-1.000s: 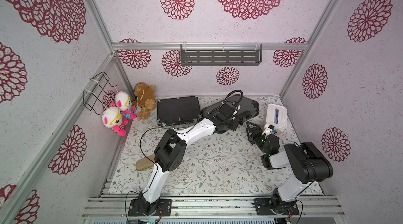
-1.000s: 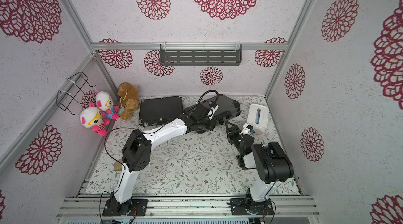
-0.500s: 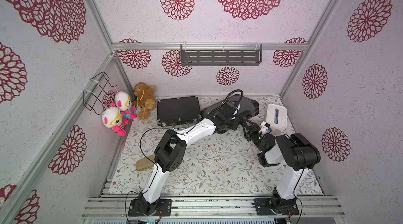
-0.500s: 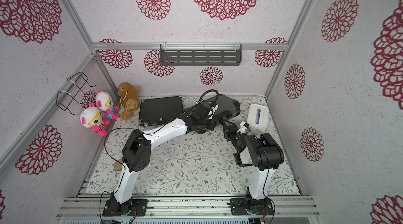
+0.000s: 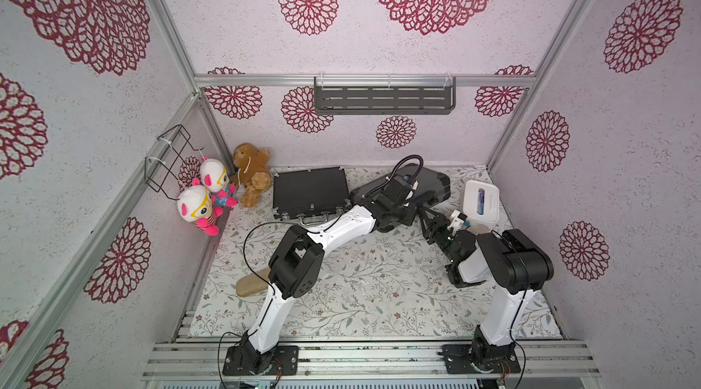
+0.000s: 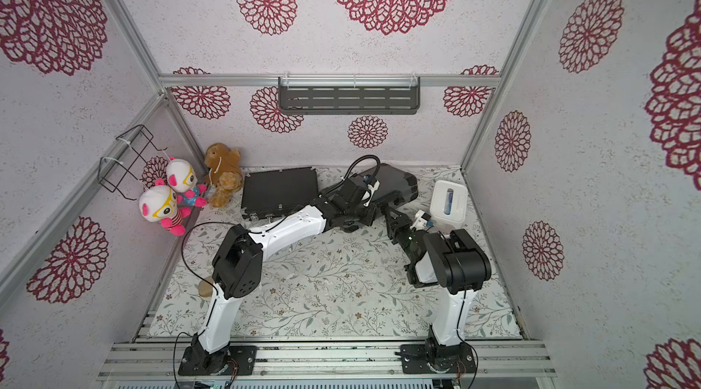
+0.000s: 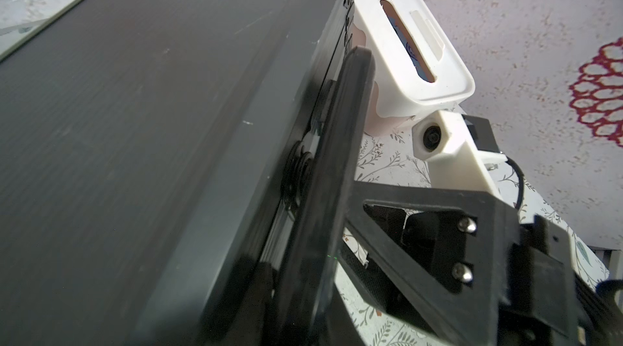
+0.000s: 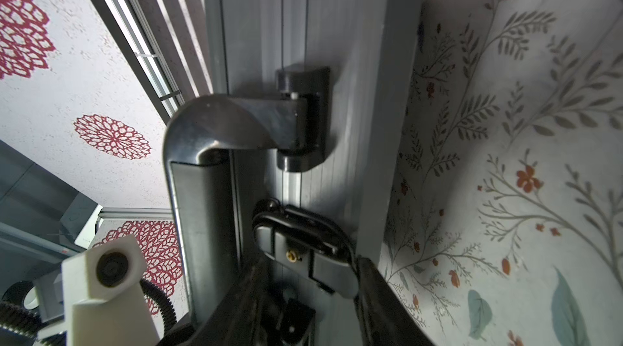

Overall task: Open the poker set cases
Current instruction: Open the fastener on the poker set case.

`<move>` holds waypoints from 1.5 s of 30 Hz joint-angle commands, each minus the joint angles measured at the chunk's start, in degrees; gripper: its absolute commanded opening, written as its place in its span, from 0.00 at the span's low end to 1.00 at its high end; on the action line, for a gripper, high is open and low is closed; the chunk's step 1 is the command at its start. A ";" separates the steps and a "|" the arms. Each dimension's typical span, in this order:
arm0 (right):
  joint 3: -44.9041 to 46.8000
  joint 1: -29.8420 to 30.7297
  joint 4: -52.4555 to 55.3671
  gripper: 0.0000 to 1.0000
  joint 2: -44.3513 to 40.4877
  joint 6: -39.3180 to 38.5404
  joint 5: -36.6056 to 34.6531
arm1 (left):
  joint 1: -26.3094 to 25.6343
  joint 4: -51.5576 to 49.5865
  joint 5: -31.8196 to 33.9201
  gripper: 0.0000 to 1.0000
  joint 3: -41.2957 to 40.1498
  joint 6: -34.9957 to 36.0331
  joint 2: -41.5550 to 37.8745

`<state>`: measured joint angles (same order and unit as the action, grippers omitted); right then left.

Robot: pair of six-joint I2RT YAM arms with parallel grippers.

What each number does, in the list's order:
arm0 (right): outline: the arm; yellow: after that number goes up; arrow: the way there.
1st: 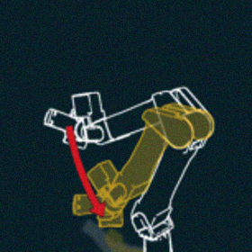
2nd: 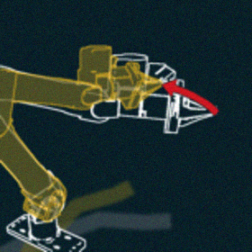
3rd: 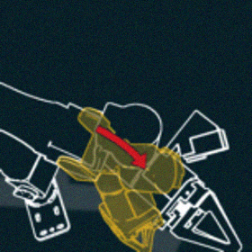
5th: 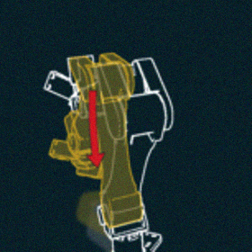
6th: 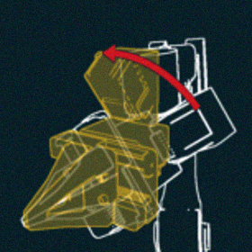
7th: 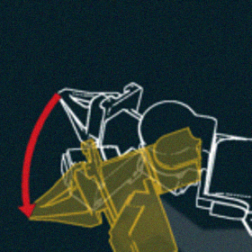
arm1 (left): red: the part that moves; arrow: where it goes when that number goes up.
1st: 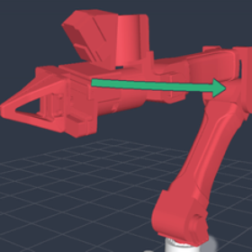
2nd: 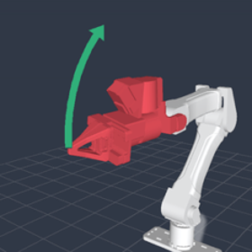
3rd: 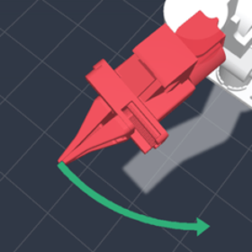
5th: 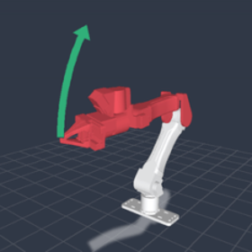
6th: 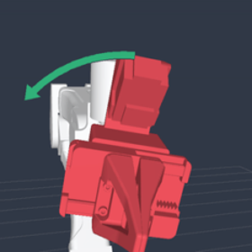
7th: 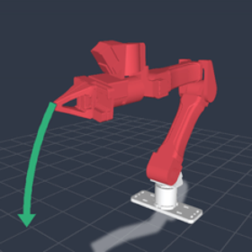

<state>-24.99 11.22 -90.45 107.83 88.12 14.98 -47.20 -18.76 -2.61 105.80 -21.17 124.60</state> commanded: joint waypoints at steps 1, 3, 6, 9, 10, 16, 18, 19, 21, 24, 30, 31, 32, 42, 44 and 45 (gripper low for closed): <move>-1.10 0.16 -6.05 0.44 -3.85 -1.79 -1.08 | -0.92 11.73 -1.80 0.00 3.26 -6.92 -6.80; -1.11 -0.06 -6.05 0.44 -5.27 -2.72 -1.35 | -0.96 11.89 -1.85 0.00 2.31 -6.94 -7.00; -1.95 -0.62 -6.16 0.44 -6.95 -3.77 -1.02 | -0.95 12.18 -1.72 0.00 0.85 -6.82 -7.09; -2.88 -0.87 -6.14 0.45 -8.77 -4.77 -0.63 | -0.92 12.43 -1.66 0.00 -0.19 -6.81 -6.85; -3.17 -0.98 -6.14 0.45 -9.48 -5.08 -0.50 | -0.96 12.44 -1.61 0.00 -0.38 -6.86 -6.76; -5.06 -0.94 -6.05 0.45 -12.46 -4.89 0.25 | -0.96 12.87 -1.40 0.00 -1.88 -6.89 -6.22; -5.32 -1.03 -6.04 0.45 -12.88 -4.77 0.72 | -0.83 13.23 -1.35 0.00 -2.40 -7.03 -6.14; -5.18 -1.03 -5.96 0.45 -12.99 -4.66 0.66 | -0.74 13.84 -1.44 0.00 -2.92 -7.21 -6.28; -4.75 -1.28 -6.04 0.45 -13.17 -4.18 0.49 | -0.64 14.37 -1.42 0.00 -3.47 -7.18 -6.48; -4.41 -1.36 -6.01 0.45 -13.27 -3.98 0.75 | -0.40 14.51 -2.21 0.00 -3.81 -7.60 -6.30; -4.19 -1.74 -5.97 0.45 -14.30 -4.09 1.58 | -0.40 14.55 -1.40 0.00 -5.10 -6.84 -6.33; -4.26 -1.84 -5.96 0.45 -14.55 -4.08 1.77 | -0.41 14.41 -1.19 0.00 -5.33 -6.53 -6.22; -4.43 -1.89 -5.96 0.45 -14.66 -4.01 2.04 | -0.37 14.22 -1.10 0.00 -5.49 -6.29 -6.06; -4.54 -1.99 -5.29 0.44 -16.24 -1.51 3.04 | -0.75 13.75 -0.31 0.00 -5.78 -5.37 -4.36; -4.36 -2.08 -3.76 0.42 -16.59 -0.53 2.94 | -0.75 13.75 -0.08 0.00 -5.76 -5.21 -4.19; -4.28 -2.17 -2.67 0.42 -16.83 -0.63 3.02 | -0.75 13.75 0.06 0.00 -5.73 -5.13 -4.10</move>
<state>-26.22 9.58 -77.03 97.78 86.56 17.04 -47.40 -10.59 -0.99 100.38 -21.19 122.30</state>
